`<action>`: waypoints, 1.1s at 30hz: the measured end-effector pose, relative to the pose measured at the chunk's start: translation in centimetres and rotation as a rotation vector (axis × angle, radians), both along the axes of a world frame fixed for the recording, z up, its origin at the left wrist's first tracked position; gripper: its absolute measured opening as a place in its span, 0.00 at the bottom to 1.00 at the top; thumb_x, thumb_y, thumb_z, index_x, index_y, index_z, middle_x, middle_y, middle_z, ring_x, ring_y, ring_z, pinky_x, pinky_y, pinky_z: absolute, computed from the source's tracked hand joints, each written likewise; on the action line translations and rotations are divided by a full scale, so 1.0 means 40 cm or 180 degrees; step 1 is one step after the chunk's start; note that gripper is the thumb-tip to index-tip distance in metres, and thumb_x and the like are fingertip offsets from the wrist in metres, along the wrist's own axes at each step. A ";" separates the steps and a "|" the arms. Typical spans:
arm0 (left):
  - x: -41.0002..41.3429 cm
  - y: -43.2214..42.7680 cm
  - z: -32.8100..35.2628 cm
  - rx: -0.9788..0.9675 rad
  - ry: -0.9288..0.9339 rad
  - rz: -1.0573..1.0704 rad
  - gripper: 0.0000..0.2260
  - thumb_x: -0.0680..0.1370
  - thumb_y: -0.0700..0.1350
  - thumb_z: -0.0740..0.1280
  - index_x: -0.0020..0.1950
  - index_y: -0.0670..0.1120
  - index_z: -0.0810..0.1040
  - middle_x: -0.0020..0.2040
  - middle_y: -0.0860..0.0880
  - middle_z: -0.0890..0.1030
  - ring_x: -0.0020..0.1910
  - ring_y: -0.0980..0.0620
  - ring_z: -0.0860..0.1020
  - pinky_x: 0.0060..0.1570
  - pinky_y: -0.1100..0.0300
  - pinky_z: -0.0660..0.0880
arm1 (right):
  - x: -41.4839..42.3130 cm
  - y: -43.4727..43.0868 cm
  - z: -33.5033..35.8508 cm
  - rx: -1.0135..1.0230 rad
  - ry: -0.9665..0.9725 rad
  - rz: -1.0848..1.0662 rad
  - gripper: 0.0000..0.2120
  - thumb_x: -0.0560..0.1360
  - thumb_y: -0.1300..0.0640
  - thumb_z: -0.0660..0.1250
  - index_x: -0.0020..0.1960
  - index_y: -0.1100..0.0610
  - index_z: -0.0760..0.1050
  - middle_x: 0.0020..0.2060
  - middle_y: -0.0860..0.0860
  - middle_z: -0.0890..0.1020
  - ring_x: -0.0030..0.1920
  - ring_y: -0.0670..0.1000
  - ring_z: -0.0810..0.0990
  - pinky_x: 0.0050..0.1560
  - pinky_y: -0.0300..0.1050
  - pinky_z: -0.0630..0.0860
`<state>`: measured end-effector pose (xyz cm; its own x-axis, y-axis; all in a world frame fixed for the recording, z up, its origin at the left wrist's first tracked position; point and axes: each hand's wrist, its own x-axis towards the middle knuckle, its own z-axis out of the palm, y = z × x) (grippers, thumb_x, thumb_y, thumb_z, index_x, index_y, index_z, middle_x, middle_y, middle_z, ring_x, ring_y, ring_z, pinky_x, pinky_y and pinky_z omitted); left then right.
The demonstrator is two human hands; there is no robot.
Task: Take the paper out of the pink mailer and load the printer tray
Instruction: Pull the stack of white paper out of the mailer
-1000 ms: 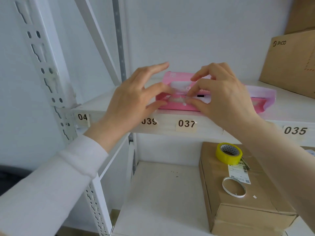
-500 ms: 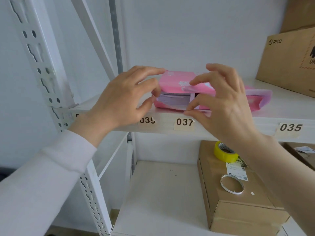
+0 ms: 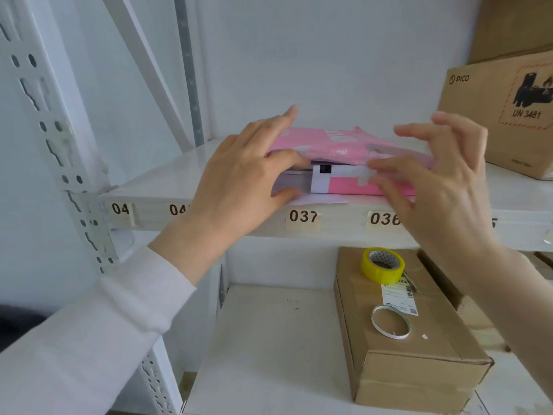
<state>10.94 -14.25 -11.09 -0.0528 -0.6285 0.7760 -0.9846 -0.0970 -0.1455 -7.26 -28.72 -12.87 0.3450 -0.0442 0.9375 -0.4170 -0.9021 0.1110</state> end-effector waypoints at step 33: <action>-0.091 -0.106 0.004 -0.0223 0.0231 -0.0252 0.08 0.67 0.50 0.70 0.41 0.48 0.81 0.63 0.45 0.77 0.60 0.46 0.75 0.61 0.50 0.64 | -0.018 0.013 0.091 0.1469 0.0234 0.0323 0.13 0.70 0.59 0.70 0.51 0.55 0.69 0.36 0.48 0.79 0.42 0.60 0.78 0.42 0.56 0.75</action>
